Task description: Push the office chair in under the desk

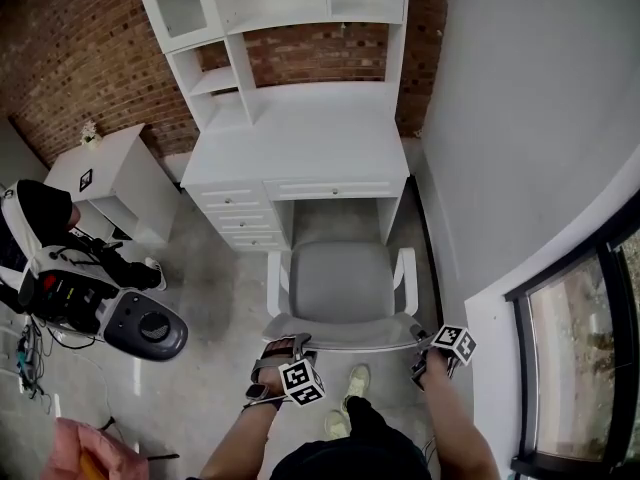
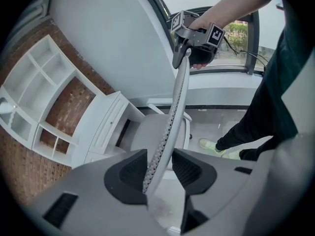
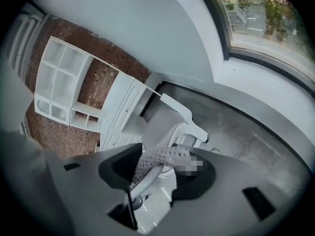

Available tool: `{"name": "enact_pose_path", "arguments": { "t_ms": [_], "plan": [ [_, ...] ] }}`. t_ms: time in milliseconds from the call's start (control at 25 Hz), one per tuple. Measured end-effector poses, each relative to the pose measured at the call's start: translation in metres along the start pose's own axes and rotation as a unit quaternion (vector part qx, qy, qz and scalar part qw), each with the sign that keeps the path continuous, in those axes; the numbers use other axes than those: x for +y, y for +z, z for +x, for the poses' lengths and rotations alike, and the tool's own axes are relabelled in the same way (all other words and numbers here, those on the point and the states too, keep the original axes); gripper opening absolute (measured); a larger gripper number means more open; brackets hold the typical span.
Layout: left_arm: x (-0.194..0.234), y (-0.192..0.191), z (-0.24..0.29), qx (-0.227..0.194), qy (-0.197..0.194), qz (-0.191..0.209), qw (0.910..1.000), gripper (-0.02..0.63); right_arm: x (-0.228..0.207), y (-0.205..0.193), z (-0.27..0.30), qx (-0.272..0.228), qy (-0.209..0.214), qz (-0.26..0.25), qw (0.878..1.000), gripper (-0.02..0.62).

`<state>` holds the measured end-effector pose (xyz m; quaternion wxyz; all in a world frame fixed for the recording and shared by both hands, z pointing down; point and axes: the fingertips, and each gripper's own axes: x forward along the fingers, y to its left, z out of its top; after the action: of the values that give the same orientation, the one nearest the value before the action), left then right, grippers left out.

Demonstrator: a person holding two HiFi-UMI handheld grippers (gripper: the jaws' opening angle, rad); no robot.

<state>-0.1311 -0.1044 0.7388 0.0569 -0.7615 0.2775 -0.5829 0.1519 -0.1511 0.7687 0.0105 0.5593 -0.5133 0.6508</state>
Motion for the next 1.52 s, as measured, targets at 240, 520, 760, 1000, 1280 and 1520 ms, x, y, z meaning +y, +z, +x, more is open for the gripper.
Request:
{"name": "enact_pose_path", "arguments": {
  "t_ms": [240,520,760,1000,1280,1520],
  "plan": [
    [0.046,0.001,0.024,0.011,0.01,-0.008,0.9999,0.158,0.026,0.023,0.031,0.014,0.001,-0.001,1.0,0.179],
    [0.092,0.007,0.046,0.017,0.008,-0.022,0.9996,0.161,0.056,0.052,0.06,0.027,0.003,-0.005,1.0,0.181],
    [0.128,0.013,0.06,0.012,0.009,-0.018,0.9997,0.161,0.08,0.077,0.083,0.029,-0.003,-0.005,1.0,0.181],
    [0.165,0.017,0.079,0.016,-0.018,-0.018,0.9995,0.158,0.108,0.105,0.11,0.013,0.0,-0.001,1.0,0.181],
    [0.173,0.031,0.09,0.013,-0.012,-0.012,0.9998,0.153,0.113,0.129,0.121,0.011,0.005,-0.008,1.0,0.181],
    [0.185,0.036,0.102,0.013,-0.011,-0.013,0.9998,0.154,0.116,0.139,0.13,0.009,0.01,-0.008,1.0,0.183]
  ]
}}
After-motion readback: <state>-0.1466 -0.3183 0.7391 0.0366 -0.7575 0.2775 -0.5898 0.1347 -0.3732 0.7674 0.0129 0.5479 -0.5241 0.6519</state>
